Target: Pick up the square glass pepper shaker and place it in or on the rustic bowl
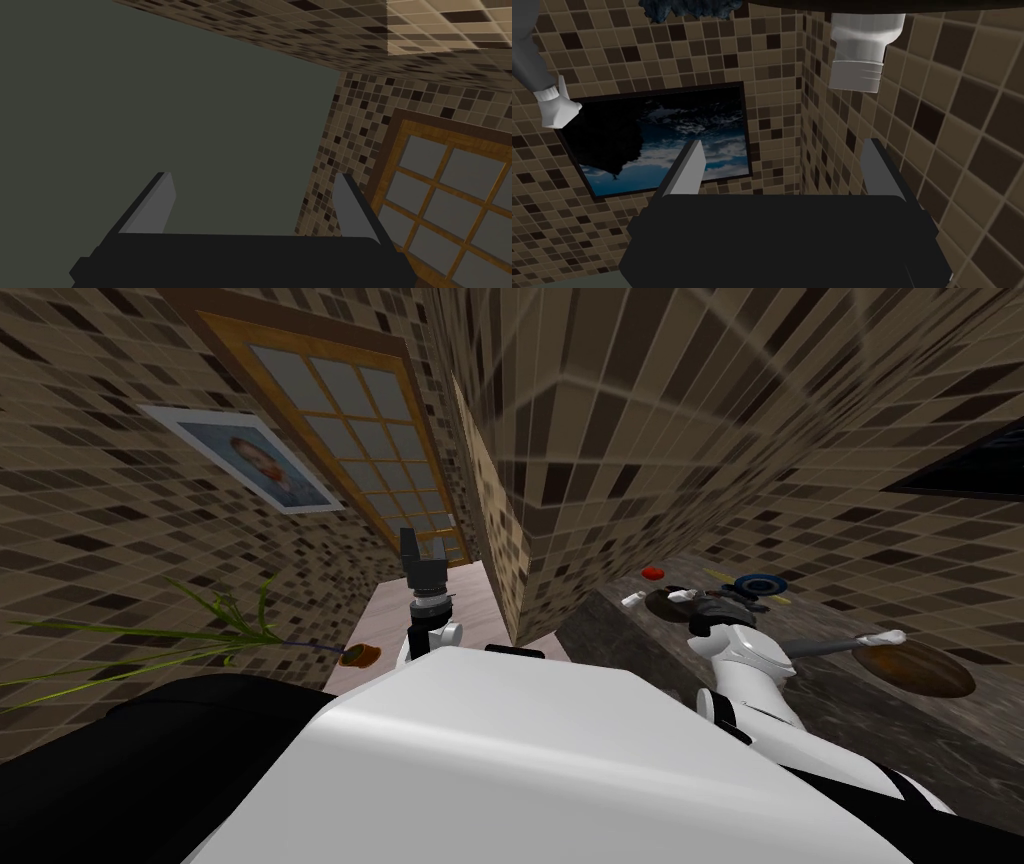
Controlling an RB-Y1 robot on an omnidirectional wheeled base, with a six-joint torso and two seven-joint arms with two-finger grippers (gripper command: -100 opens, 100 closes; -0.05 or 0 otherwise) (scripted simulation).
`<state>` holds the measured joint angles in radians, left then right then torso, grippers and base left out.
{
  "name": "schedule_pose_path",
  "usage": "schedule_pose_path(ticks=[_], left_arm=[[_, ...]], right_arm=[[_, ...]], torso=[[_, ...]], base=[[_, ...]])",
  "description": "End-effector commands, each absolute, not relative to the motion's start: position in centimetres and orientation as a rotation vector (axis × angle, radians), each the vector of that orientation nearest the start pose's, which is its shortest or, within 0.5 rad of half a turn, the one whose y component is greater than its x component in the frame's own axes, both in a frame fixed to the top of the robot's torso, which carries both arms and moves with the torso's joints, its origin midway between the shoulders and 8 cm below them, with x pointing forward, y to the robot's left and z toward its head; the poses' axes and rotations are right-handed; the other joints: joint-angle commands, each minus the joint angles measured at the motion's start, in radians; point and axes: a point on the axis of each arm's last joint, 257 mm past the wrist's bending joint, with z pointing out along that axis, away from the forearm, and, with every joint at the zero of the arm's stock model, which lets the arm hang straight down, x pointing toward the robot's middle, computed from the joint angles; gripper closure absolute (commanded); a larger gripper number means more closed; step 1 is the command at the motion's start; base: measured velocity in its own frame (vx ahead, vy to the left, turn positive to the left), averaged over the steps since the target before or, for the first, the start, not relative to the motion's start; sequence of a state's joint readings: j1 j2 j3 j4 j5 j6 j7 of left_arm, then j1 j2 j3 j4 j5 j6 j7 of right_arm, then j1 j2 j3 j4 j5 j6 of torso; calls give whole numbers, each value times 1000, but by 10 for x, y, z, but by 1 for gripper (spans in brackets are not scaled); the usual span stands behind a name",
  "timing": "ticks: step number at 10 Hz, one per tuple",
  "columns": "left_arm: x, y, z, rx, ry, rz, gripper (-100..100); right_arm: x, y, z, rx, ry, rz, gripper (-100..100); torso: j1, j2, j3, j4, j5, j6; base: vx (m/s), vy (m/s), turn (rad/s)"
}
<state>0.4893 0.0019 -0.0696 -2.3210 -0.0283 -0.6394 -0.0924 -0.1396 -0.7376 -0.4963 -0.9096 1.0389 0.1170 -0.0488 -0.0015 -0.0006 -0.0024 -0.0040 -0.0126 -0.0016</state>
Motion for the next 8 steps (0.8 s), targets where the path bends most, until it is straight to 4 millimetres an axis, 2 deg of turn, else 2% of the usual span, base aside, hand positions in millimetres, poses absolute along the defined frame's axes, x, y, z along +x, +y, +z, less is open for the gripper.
schedule_pose_path(ticks=[1,8], left_arm=[[312,247,69,-466,512,-1310,0],[312,247,69,-466,512,-1310,0]], right_arm=[[416,-779,-189,680,1571,-594,-100],[416,-779,-189,680,1571,-594,-100]], torso=[[0,0,0,0,0,0],[-4,0,0,0,-1,-1]], base=[[0,0,0],[0,-1,4]])
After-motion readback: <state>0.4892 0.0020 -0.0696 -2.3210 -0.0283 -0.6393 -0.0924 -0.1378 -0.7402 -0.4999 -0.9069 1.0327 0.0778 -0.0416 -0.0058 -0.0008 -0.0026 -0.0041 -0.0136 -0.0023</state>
